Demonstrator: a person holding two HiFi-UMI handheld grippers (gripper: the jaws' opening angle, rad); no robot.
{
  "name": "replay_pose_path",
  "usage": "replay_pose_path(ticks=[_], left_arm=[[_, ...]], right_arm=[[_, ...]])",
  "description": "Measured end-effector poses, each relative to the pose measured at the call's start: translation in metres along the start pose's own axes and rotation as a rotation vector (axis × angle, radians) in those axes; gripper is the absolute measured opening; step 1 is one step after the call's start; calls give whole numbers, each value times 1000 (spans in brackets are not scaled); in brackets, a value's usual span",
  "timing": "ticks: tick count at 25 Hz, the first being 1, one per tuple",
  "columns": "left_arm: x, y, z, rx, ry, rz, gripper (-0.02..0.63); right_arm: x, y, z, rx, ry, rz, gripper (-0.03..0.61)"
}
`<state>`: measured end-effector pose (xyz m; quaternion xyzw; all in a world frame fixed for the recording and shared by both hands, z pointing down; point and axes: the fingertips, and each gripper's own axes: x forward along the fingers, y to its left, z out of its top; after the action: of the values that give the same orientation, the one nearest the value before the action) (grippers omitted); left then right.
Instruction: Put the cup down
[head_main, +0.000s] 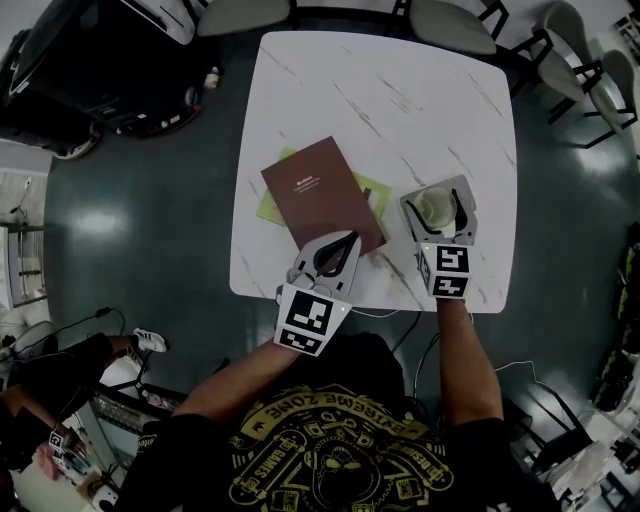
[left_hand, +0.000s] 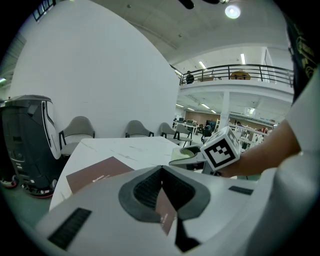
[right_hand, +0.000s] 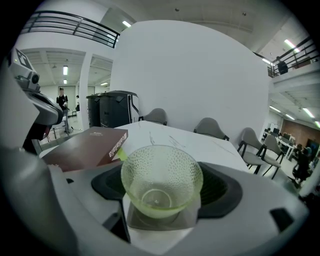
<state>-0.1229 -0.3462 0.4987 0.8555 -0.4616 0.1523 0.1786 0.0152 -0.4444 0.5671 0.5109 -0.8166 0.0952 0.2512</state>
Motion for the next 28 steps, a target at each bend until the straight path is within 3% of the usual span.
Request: replay_pose_path(ticks=[15,28], left_arm=[[-2,-9,3,-11,-26,-33,10],[-18,-50,-5,-8,-26,-79,9]], right_arm=[[-21,0,-1,59,13,8,419],[-117,18,16,206,-155,-19,417]])
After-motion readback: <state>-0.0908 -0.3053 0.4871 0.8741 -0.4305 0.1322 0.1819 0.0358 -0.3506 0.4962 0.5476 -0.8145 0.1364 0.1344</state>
